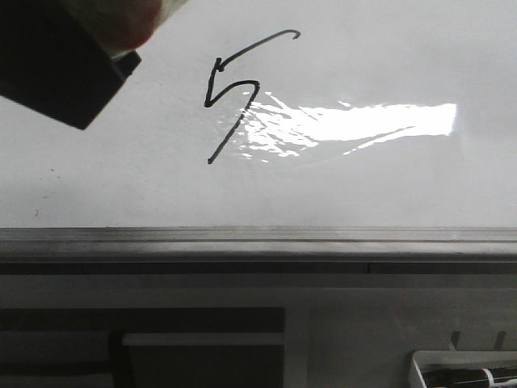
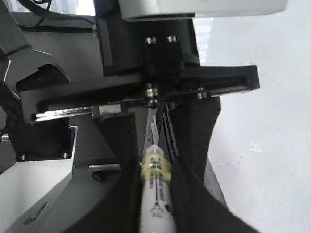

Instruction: Write number 5 on whiteboard

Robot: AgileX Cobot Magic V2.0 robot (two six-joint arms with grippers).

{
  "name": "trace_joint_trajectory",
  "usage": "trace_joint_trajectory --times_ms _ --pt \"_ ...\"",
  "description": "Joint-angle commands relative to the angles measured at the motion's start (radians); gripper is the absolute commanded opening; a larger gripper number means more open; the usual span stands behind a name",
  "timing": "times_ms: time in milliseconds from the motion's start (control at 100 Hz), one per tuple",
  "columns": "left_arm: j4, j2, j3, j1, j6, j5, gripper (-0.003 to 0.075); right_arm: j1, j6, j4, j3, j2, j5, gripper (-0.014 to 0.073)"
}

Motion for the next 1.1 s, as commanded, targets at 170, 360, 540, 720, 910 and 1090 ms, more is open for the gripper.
trace_joint_trajectory --times_ms 170,360,540,720,910,1090 --pt "-0.048 -0.011 -0.035 -0.005 0.000 -0.043 0.0186 -0.003 0.139 -0.113 -0.027 -0.020 0.046 -0.0052" --pt "-0.048 -0.011 -0.035 -0.005 0.000 -0.042 0.0013 -0.003 0.184 -0.152 -0.027 -0.020 0.073 -0.0052" --pt "-0.054 0.001 -0.033 -0.005 0.000 -0.028 -0.0020 -0.003 0.184 -0.147 -0.027 -0.020 0.094 -0.0052" --pt "-0.090 0.012 -0.033 -0.005 0.000 -0.026 -0.0020 -0.003 0.233 -0.140 -0.027 -0.020 0.093 0.0076" --pt "-0.107 0.012 -0.033 -0.005 0.000 -0.026 -0.0020 -0.003 0.281 -0.140 -0.027 -0.022 0.047 0.0489" --pt "-0.157 0.012 0.006 -0.001 -0.002 -0.030 -0.0020 -0.003 0.308 -0.140 -0.027 -0.082 -0.025 0.0525"
